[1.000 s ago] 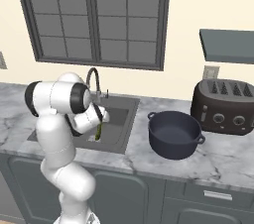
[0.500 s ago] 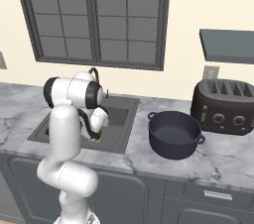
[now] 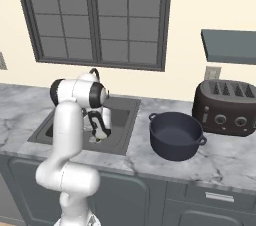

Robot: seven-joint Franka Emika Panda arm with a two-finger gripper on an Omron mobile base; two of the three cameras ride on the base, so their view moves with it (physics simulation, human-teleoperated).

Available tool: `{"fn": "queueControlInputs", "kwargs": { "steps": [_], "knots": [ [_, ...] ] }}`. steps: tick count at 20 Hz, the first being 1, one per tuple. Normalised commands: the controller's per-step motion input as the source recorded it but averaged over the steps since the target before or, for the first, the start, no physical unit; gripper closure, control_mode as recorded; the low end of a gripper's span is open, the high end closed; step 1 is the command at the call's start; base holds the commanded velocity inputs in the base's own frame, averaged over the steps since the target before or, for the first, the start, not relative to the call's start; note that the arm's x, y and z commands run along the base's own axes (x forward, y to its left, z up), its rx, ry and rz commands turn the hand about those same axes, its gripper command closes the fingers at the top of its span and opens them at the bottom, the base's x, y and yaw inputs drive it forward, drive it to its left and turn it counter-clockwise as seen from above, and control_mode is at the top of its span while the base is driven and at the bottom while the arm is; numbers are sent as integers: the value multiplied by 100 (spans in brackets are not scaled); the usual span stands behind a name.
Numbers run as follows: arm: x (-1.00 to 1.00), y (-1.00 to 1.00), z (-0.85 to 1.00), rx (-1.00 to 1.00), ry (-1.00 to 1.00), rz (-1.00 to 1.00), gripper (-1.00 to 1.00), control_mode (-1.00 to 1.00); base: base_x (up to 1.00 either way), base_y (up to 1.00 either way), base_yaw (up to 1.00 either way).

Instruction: Dump the squash from the pot into the sink. Then turn on the water and wash the squash. Then turn off the water and put the squash back in the pot.

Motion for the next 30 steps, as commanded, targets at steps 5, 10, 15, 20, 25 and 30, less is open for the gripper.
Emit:
{"fn": "queueControlInputs", "kwargs": {
  "steps": [5,10,15,20,25,30],
  "knots": [
    [50,0,-10,0,0,-3,-100,-100,0,0,0],
    [58,0,-11,0,0,-2,-100,-100,0,0,0],
    [52,0,-15,0,0,-2,-100,-100,0,0,0],
    [45,2,-20,0,2,-2,-100,-100,0,0,0],
    [55,14,-25,0,5,-3,100,-100,0,0,0],
    [41,9,-11,0,5,-3,100,-100,0,0,0]
  ]
}}
